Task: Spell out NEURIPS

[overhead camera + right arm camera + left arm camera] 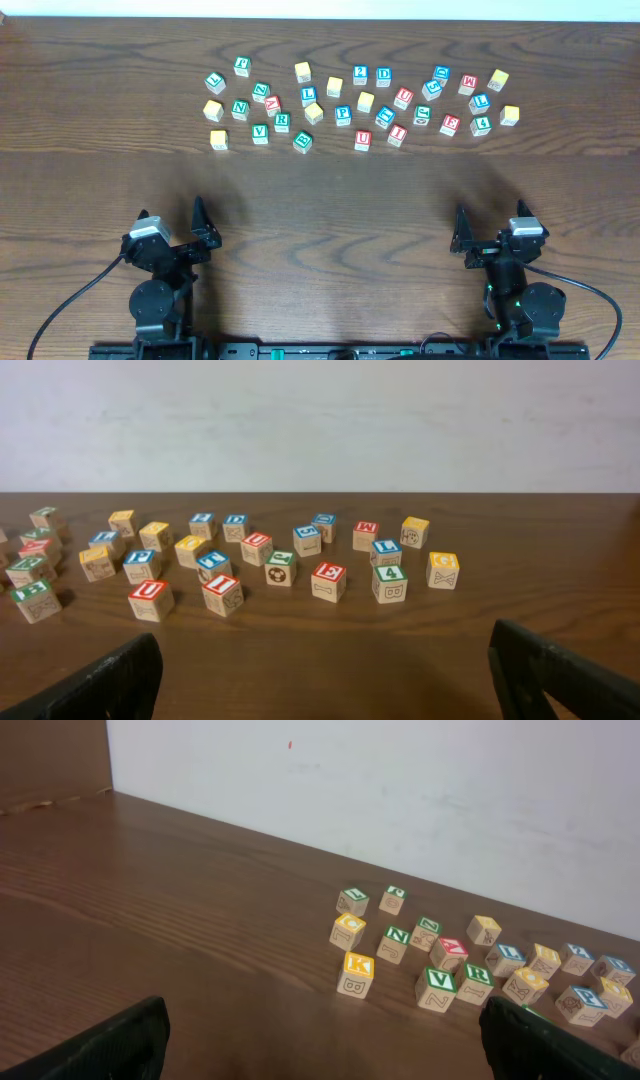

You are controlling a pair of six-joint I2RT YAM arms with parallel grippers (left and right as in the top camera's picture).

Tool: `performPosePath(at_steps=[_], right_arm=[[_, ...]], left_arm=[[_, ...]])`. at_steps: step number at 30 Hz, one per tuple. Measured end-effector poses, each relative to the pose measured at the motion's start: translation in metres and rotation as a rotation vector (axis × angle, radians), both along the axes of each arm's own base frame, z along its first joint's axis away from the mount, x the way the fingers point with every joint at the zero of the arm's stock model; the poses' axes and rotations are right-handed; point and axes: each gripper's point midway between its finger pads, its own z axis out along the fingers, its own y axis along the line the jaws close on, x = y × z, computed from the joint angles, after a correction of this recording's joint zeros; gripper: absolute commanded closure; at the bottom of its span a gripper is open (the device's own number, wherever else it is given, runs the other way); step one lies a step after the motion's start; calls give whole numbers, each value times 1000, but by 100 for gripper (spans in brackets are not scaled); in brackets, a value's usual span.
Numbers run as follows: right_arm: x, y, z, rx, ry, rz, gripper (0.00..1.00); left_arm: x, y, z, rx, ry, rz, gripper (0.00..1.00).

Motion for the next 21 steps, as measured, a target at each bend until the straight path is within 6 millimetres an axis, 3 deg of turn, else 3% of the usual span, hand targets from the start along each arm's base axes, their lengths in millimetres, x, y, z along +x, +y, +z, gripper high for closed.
performPosePath(at_steps=[21], right_arm=[[0,-4,0,-2,0,-25,1]], left_arm=[[0,0,0,0,0,0,2]])
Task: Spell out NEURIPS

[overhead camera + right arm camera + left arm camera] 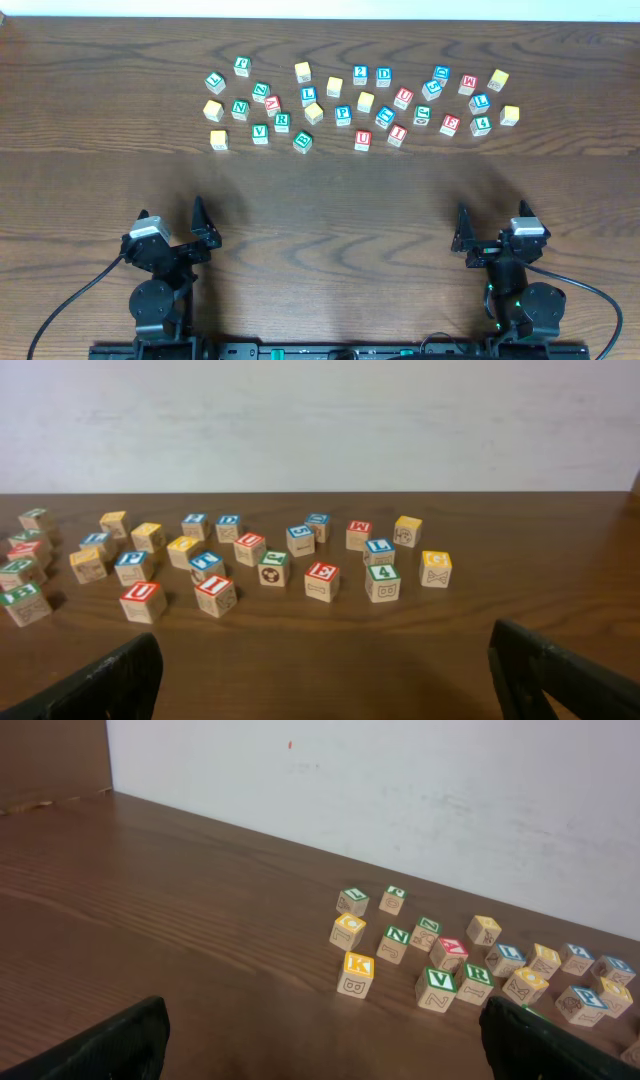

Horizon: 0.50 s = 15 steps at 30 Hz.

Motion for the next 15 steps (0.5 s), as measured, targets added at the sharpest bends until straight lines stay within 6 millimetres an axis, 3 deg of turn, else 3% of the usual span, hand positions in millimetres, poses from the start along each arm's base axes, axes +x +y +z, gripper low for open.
performPosePath(at_steps=[15], right_arm=[[0,-4,1,-2,-6,-22,1]], left_arm=[[0,0,2,1,-6,0,2]])
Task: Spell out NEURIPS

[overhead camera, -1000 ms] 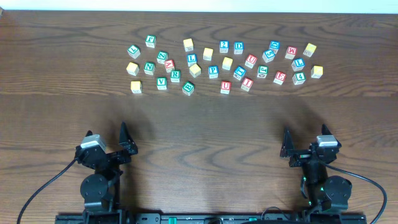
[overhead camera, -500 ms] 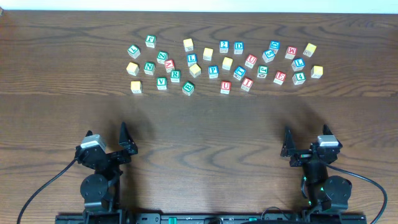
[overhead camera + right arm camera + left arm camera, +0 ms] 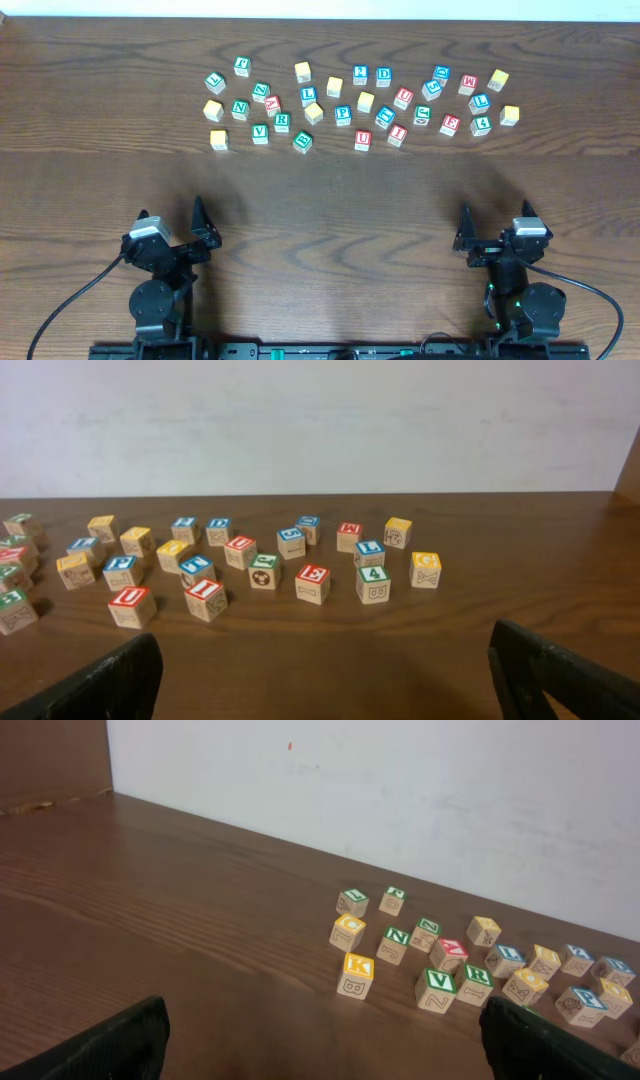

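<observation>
Several lettered wooden blocks lie scattered across the far half of the table. Among them are a green N, a green R, a green E, a blue P, a red U and a red I. My left gripper stands open near the front left, far from the blocks. The right gripper stands open near the front right, holding nothing. The left wrist view shows the N and R. The right wrist view shows the U, I and a red E.
Other blocks sit in the same cluster: a yellow K, a green V, a green 4. A white wall runs behind the table's far edge. Bare brown wood lies between the blocks and both grippers.
The right wrist's view has swung slightly to the right, so the blocks sit further left in it. The left arm and all blocks are unchanged.
Both grippers stood open at the front of the table with the blocks scattered at the back. Across the three moments only the right wrist has turned a little rightward each time. No block has been touched.
</observation>
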You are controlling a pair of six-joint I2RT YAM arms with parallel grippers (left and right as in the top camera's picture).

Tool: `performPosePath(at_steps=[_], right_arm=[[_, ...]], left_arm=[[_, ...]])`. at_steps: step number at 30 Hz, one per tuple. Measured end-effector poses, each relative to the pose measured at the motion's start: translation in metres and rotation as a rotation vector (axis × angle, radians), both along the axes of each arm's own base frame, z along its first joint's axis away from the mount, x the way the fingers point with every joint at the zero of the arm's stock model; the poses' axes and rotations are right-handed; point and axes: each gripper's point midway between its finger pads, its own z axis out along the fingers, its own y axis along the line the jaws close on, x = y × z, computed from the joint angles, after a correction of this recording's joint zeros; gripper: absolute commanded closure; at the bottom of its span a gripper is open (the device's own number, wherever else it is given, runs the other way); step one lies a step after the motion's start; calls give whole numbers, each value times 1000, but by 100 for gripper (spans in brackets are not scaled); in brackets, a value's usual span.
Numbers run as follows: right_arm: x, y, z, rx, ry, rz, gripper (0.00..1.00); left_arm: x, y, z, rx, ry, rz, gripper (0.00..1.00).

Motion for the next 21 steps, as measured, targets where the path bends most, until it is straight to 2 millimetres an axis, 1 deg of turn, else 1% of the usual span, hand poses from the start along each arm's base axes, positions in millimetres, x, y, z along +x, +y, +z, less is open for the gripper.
performPosePath(at_steps=[3,9,16,21], right_arm=[[0,0,3,0,-11,0,1],[0,0,17,-3,-71,0,1],[0,5,25,-4,-101,27,1],[0,7,25,-4,-102,43,1]], left_arm=[[0,0,0,9,1,-1,2],[0,0,1,29,5,-2,2],[-2,0,2,30,18,-2,2],[-2,0,11,36,35,-3,3]])
